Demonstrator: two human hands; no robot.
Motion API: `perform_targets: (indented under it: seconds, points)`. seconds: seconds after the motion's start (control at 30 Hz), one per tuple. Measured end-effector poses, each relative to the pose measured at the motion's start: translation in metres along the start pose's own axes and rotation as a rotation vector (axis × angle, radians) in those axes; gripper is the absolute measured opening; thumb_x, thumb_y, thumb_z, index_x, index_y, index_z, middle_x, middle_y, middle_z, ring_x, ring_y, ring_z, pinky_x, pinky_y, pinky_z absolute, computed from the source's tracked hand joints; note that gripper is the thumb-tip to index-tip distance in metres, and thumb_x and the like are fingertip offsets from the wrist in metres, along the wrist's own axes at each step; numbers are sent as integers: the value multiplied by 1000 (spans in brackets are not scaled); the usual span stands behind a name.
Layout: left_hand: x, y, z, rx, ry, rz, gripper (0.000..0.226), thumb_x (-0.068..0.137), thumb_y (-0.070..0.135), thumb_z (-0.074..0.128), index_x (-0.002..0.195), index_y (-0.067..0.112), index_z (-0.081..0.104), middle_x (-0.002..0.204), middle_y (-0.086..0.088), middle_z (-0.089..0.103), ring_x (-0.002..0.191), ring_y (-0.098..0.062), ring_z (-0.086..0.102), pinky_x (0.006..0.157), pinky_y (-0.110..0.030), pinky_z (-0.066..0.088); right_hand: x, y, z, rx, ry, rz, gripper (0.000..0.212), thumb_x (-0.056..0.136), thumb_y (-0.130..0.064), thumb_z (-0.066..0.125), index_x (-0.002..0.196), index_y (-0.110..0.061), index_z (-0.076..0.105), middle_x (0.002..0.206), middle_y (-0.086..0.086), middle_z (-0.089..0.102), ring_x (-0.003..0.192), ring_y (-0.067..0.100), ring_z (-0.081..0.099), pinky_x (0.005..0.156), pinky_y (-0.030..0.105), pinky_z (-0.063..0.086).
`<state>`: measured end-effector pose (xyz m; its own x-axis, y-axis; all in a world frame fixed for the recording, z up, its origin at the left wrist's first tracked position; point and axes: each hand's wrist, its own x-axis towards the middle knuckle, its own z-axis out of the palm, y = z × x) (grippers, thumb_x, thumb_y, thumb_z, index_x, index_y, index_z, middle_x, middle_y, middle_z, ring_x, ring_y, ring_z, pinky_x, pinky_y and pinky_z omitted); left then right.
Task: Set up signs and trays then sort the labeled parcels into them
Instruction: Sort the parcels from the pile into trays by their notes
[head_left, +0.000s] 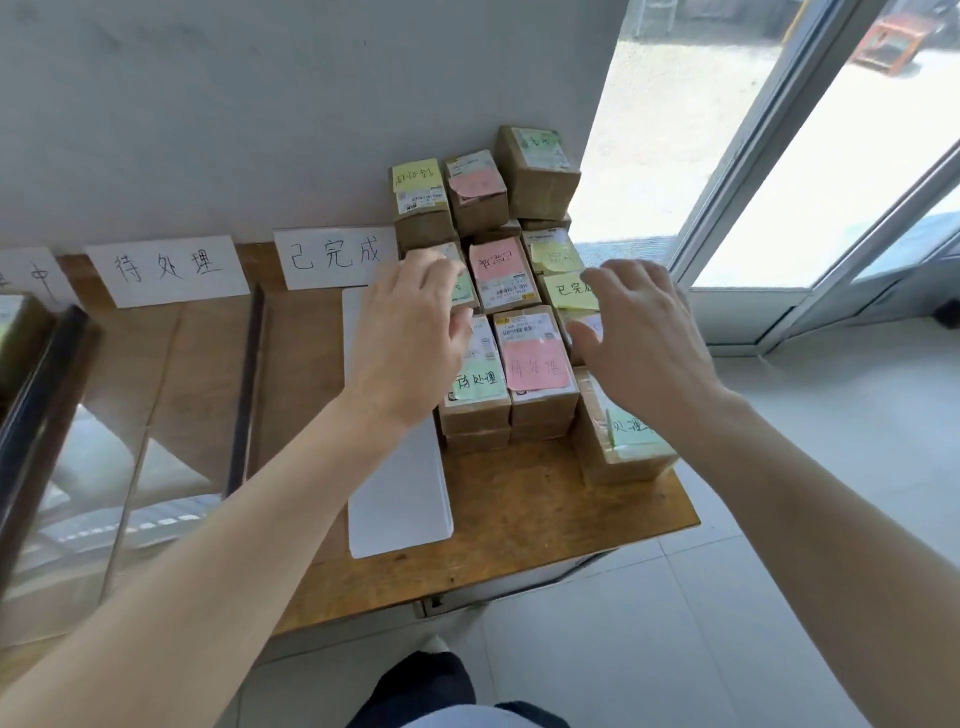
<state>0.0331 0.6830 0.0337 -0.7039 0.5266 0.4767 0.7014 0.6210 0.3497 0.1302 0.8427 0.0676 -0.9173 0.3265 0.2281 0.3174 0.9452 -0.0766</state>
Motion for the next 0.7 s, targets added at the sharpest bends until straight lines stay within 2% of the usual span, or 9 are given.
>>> perform_targets:
  seconds: [0.13, 0.27, 0.37, 0.5, 0.57, 0.63, 0.7]
  points:
    - [0, -8, 27, -11, -114, -58, 39, 91, 19, 58, 128, 7, 50, 130, -8, 50, 119, -23, 46, 99, -34, 36, 16, 11, 27, 59, -125, 27, 49, 93, -31, 53, 136, -10, 42, 139, 8, 44, 131, 27, 33, 109, 39, 26]
    - [-6, -18, 57, -78, -257, -241, 46, 90, 24, 59, 131, 7, 46, 131, -7, 47, 121, -23, 45, 102, -38, 38, 30, 29, 60, 119, -273, 58, 54, 92, -30, 55, 139, -10, 37, 140, 10, 43, 130, 28, 35, 105, 40, 33]
    - [-15, -22, 75, -116, -346, -428, 54, 88, 28, 62, 134, 10, 41, 132, -8, 45, 121, -23, 45, 102, -40, 39, 36, 43, 84, 185, -394, 111, 52, 90, -29, 58, 135, -10, 39, 133, 12, 47, 121, 29, 44, 92, 39, 42]
    - [-23, -22, 89, -261, -415, -617, 71, 84, 29, 68, 141, 13, 30, 141, -7, 37, 126, -23, 42, 103, -37, 38, 40, 59, 105, 311, -546, 146, 46, 89, -31, 59, 128, -10, 42, 123, 10, 53, 107, 27, 52, 73, 28, 42]
    - [-24, -23, 93, -376, -458, -723, 83, 82, 29, 71, 146, 12, 21, 148, -7, 31, 130, -24, 39, 105, -42, 39, 44, 66, 112, 385, -623, 171, 47, 89, -35, 59, 126, -10, 44, 121, 8, 56, 96, 22, 54, 64, 24, 42]
    - [-23, -22, 98, -435, -471, -793, 88, 82, 29, 71, 148, 11, 16, 151, -8, 29, 133, -26, 37, 105, -45, 39, 48, 71, 117, 442, -669, 170, 46, 89, -36, 60, 125, -10, 47, 123, 7, 58, 90, 18, 53, 59, 21, 43]
    - [-22, -20, 102, -446, -477, -809, 83, 83, 26, 70, 146, 10, 19, 148, -7, 35, 132, -24, 39, 101, -38, 40, 51, 73, 121, 511, -690, 182, 44, 89, -33, 61, 125, -10, 48, 124, 6, 58, 90, 18, 54, 59, 20, 43]
